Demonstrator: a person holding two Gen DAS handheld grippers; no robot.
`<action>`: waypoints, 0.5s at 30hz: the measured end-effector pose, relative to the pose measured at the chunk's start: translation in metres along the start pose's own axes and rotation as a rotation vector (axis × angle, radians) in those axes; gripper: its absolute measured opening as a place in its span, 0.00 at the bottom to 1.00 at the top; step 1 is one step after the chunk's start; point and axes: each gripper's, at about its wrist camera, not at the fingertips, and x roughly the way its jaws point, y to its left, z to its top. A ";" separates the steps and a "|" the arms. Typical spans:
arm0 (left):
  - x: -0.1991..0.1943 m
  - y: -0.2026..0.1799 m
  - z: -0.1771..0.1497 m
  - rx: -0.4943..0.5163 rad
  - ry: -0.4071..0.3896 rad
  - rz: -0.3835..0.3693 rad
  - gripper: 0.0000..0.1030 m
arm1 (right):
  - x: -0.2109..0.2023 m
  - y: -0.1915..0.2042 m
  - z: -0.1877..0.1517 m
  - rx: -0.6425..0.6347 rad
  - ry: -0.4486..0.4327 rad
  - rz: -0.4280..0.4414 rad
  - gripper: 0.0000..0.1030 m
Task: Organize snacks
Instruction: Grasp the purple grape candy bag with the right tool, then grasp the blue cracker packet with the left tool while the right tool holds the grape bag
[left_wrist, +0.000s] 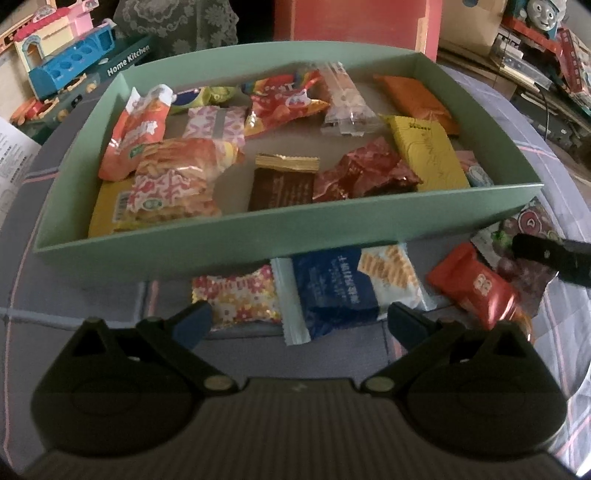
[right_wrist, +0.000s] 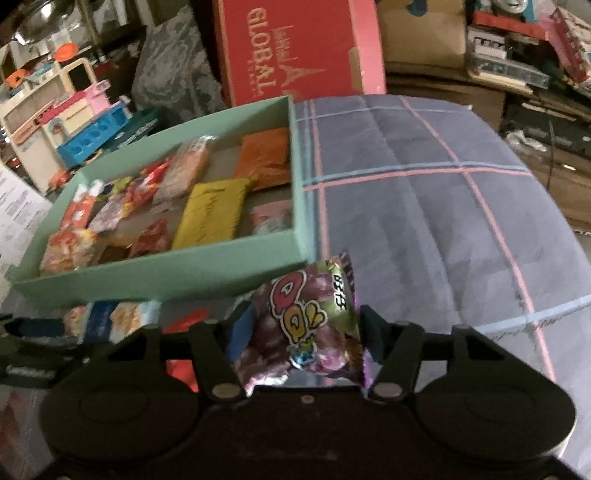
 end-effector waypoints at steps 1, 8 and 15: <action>0.000 0.000 -0.001 0.002 -0.001 0.000 1.00 | 0.000 0.003 -0.002 -0.008 0.006 0.008 0.58; 0.001 0.001 0.002 -0.013 0.002 -0.013 1.00 | -0.008 0.009 -0.014 0.004 0.024 0.008 0.58; -0.002 -0.018 0.004 -0.014 -0.028 -0.019 1.00 | -0.024 0.002 -0.027 0.055 0.016 0.002 0.47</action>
